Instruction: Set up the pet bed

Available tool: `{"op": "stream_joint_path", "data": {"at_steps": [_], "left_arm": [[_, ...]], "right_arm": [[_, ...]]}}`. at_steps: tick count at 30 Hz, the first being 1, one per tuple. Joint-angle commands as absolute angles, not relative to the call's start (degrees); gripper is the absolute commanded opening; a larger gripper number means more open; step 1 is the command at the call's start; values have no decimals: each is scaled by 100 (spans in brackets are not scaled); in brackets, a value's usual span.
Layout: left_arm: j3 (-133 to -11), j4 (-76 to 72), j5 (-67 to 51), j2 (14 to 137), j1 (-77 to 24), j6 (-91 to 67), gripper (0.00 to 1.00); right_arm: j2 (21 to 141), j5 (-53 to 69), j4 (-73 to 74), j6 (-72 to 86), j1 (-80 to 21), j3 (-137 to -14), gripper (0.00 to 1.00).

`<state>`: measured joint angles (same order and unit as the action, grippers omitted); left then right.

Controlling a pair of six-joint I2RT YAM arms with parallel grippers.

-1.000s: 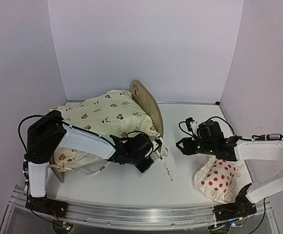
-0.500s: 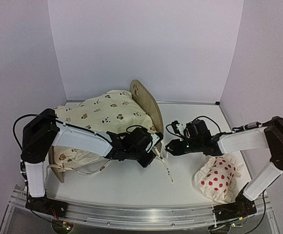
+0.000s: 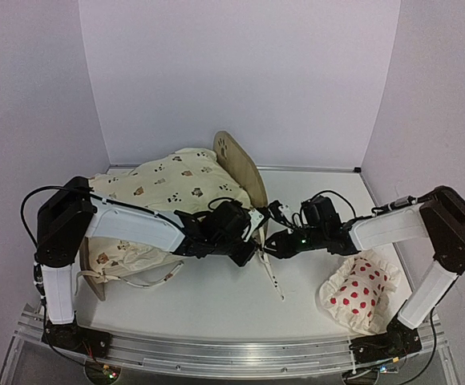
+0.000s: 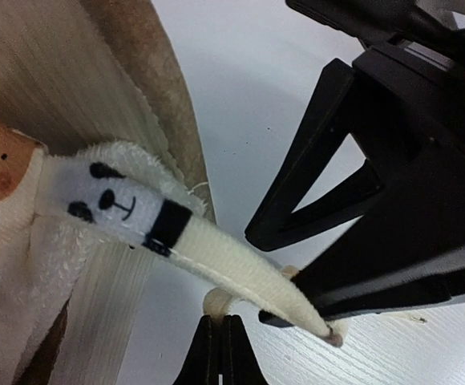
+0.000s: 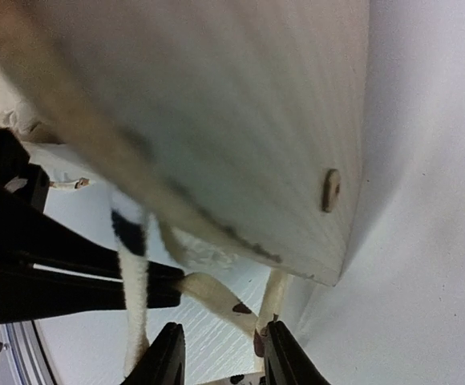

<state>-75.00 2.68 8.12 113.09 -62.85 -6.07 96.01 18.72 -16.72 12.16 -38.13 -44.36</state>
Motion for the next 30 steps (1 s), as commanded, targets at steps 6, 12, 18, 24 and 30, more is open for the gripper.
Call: {"op": "stream_joint_path", "data": {"at_steps": [6,12,18,24,30], "left_arm": [[-7823,24,768,11334,-6223,-562,0],[-7823,20,685,11318,-6224,-596,0],[-7872,-115,641,11296,-6212,-699,0],[-7872,-111,582,11225,-6179,-804,0],[-7994,-92,483,11276,-6177,-879,0]], "right_arm": [[9771,2379,-1981,675,-3806,-4482,45],[9993,2374,-2241,487,-3807,-4497,45],[10097,2378,-2638,248,-3806,-4335,42],[10104,2430,-2875,148,-3806,-4221,34],[10180,2556,-3189,301,-3806,-4123,30]]}}
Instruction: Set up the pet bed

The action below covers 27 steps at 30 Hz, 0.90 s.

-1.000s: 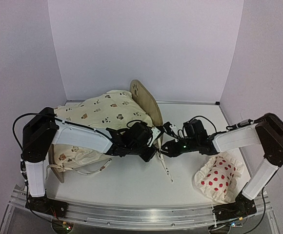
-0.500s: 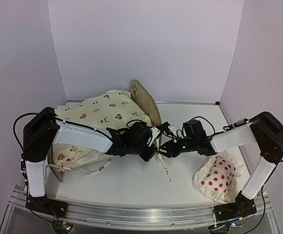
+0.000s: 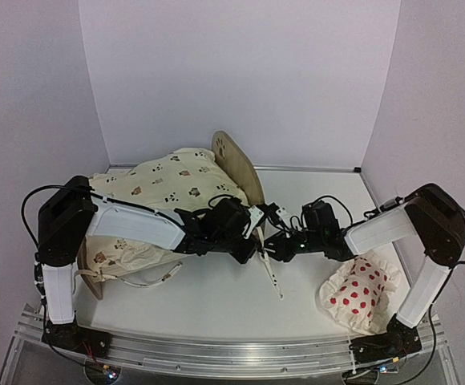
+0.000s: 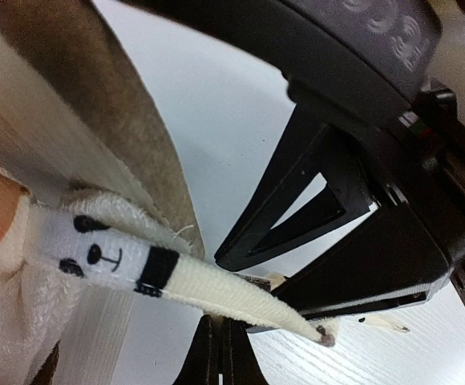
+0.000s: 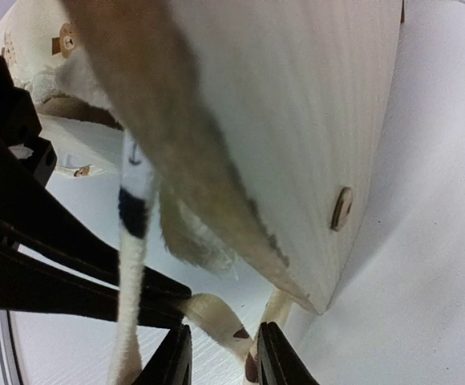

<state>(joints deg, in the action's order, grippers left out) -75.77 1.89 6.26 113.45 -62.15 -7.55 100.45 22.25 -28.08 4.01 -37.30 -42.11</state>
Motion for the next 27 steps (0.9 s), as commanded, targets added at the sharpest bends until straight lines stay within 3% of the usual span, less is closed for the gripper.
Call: {"op": "stream_joint_path", "data": {"at_steps": [1,13,21,23,27], "left_arm": [[-8016,-88,460,11290,-6176,-885,0],[-8052,-35,412,11329,-6179,-923,0],[-7930,97,395,11266,-6179,-965,1],[-7847,129,389,11198,-6181,-975,8],[-7559,209,388,10971,-6222,-1054,43]], "right_arm": [[10198,2568,-3234,329,-3806,-4117,29],[10208,2361,-3434,462,-3806,-4047,1],[10142,2006,-3454,636,-3806,-3964,0],[10093,1812,-3447,764,-3806,-3933,0],[10035,1542,-3383,1236,-3808,-3876,0]]}}
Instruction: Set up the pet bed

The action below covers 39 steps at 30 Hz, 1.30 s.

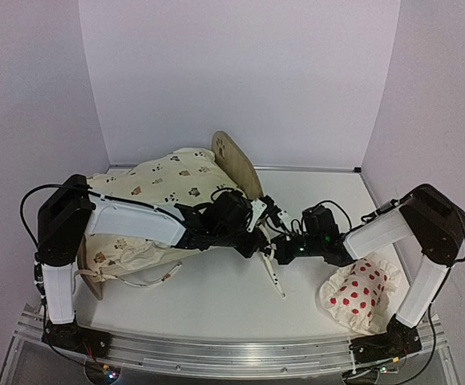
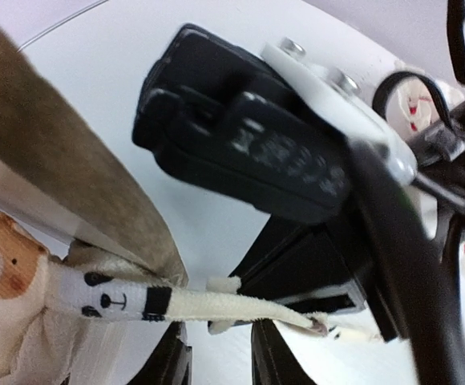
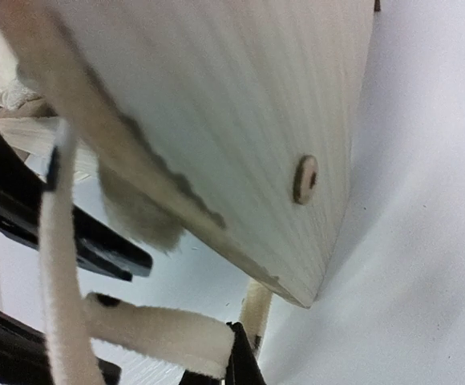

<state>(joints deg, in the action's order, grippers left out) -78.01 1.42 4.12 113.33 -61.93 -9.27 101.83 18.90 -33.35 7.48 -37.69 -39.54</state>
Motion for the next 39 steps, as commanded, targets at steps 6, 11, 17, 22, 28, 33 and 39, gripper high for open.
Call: {"op": "stream_joint_path", "data": {"at_steps": [6,11,17,22,28,33,39], "left_arm": [[-7183,381,742,10806,-6525,-1144,71],[-7187,392,925,10955,-6814,-1305,72],[-7016,-213,807,11071,-6871,-1737,71],[-6848,-779,712,11115,-6871,-2065,72],[-6867,-1173,391,11302,-6784,-2305,73],[-6947,-1364,116,11473,-6731,-2376,71],[-7047,-1348,153,11718,-6678,-2403,61]], "right_arm": [[10043,1634,-3357,1880,-3806,-3792,0],[9864,1378,-3362,2403,-3806,-3760,0],[9466,1536,-3363,3060,-3816,-3813,0],[9260,1514,-3366,3526,-3823,-3889,0],[9278,1484,-3366,3735,-3823,-4005,0],[9290,1477,-3366,3780,-3823,-4051,0],[9231,1536,-3366,3824,-3824,-4031,0]]}}
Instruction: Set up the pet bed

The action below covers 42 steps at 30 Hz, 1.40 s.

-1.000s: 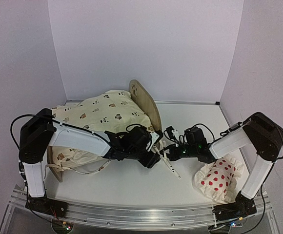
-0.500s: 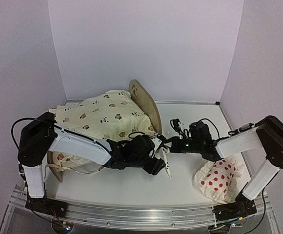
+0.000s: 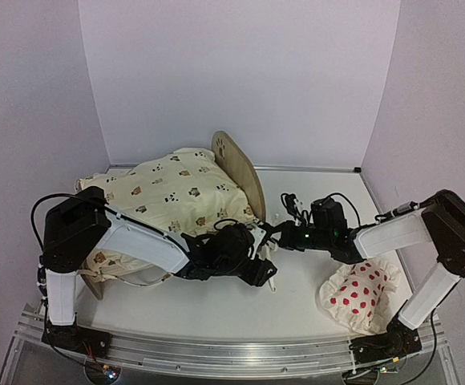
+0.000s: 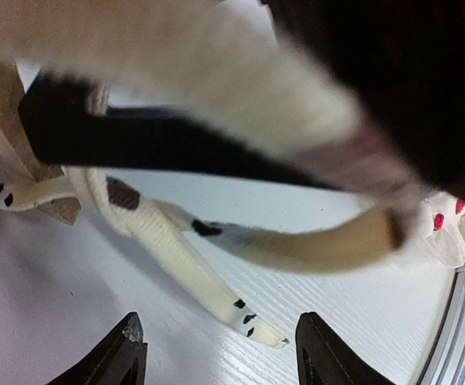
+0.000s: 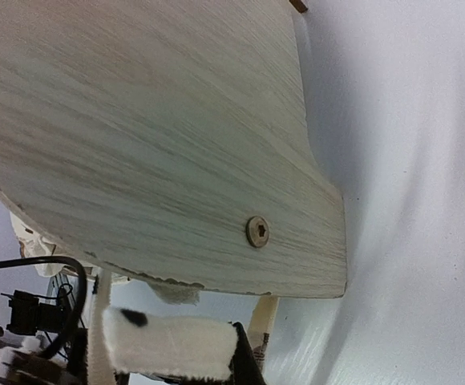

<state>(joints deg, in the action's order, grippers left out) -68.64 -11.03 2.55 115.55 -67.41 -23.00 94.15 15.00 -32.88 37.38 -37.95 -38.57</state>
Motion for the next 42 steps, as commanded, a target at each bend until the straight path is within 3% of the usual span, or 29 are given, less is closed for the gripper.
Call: {"op": "stream_joint_path", "data": {"at_steps": [1,5,10,12,31,42], "left_arm": [[-7081,-1337,150,11766,-6668,-2405,59],[-7251,-1326,114,11944,-6645,-2394,45],[-7398,-1318,91,12047,-6641,-2395,10],[-7405,-1314,98,12051,-6640,-2391,1],[-5661,-1157,509,10680,-6642,-2601,0],[-5268,-925,871,10456,-6644,-2646,0]], "right_arm": [[9218,1532,-3366,3832,-3823,-4021,0],[9177,1534,-3366,3854,-3823,-4002,0],[9175,1515,-3366,3857,-3823,-3984,0],[9165,1511,-3366,3871,-3823,-3985,0],[8749,1169,-2404,3280,-3823,-4538,0],[8089,-275,-1277,2374,-3814,-5208,0]]}}
